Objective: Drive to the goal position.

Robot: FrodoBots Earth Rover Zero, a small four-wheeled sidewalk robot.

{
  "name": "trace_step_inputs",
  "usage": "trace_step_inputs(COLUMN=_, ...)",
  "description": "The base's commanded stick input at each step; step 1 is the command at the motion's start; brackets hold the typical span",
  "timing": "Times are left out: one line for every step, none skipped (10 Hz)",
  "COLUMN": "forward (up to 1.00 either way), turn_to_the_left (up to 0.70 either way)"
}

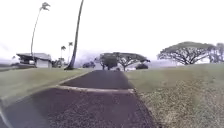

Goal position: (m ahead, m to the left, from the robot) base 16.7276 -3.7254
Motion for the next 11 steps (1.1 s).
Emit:
trace_step_inputs(forward=0.70, turn_to_the_left=0.00)
trace_step_inputs(forward=0.70, turn_to_the_left=0.00)
trace_step_inputs(forward=0.70, turn_to_the_left=0.00)
trace_step_inputs(forward=0.70, turn_to_the_left=0.00)
trace_step_inputs(forward=0.70, turn_to_the_left=0.00)
trace_step_inputs(forward=0.70, turn_to_the_left=0.00)
trace_step_inputs(forward=0.70, turn_to_the_left=0.00)
trace_step_inputs(forward=0.70, turn_to_the_left=0.00)
trace_step_inputs(forward=0.70, turn_to_the_left=0.00)
trace_step_inputs(forward=0.70, turn_to_the_left=0.00)
trace_step_inputs(forward=0.70, turn_to_the_left=0.00)
